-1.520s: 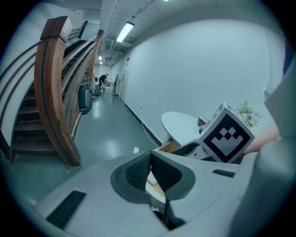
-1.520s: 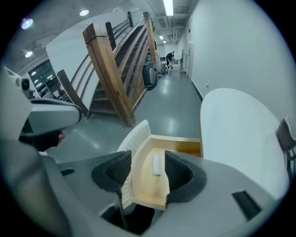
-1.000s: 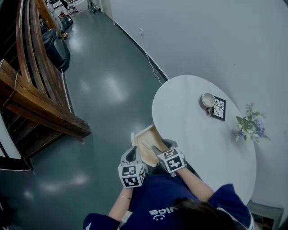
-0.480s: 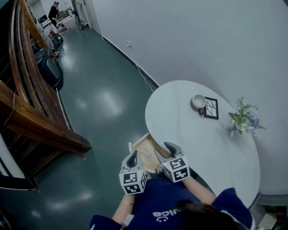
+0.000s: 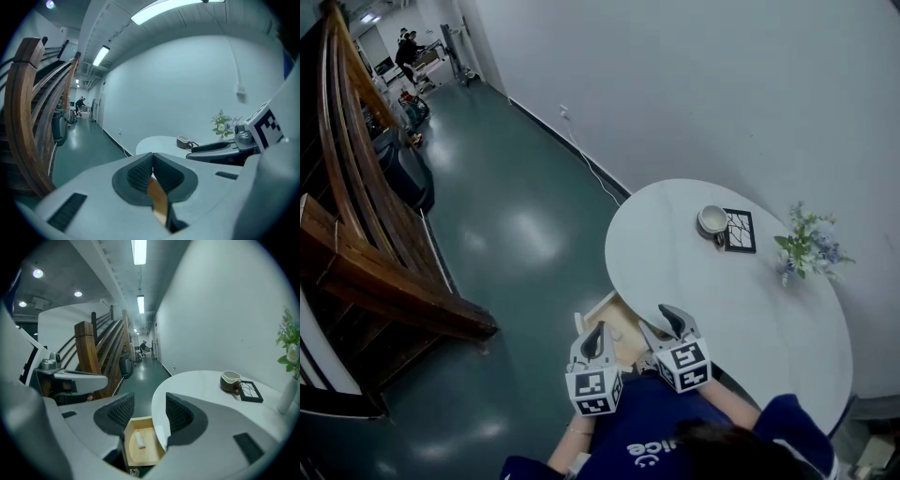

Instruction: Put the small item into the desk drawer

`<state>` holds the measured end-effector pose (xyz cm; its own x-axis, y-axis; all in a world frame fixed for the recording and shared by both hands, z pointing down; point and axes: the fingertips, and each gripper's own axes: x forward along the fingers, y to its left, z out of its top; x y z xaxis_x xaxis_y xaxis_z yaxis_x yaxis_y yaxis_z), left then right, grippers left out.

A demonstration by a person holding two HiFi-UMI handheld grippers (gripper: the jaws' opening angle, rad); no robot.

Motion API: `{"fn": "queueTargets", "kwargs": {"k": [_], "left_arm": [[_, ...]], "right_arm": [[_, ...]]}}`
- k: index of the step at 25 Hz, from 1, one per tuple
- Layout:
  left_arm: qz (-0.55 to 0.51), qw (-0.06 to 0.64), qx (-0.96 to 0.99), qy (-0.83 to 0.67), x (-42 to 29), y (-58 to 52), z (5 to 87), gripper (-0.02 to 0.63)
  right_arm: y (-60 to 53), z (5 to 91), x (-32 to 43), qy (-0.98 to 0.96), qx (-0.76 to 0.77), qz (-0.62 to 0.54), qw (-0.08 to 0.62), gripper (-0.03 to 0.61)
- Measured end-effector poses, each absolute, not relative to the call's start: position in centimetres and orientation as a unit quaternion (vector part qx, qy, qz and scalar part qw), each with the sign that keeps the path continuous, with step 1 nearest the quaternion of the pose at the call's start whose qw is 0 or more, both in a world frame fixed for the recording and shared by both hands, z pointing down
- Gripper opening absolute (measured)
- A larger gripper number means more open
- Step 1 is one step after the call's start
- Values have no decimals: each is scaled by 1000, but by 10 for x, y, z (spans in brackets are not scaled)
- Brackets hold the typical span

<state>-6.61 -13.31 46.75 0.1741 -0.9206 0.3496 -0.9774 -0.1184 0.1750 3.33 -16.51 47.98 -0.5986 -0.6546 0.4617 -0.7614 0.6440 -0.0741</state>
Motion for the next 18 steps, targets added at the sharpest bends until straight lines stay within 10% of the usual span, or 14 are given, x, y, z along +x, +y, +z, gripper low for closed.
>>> {"fn": "queueTargets", "kwargs": {"k": [18], "left_arm": [[69,179,747,-636,-55,-142,464,5]], "right_arm": [[-172,471,51,-881,419,134,172,8]]}}
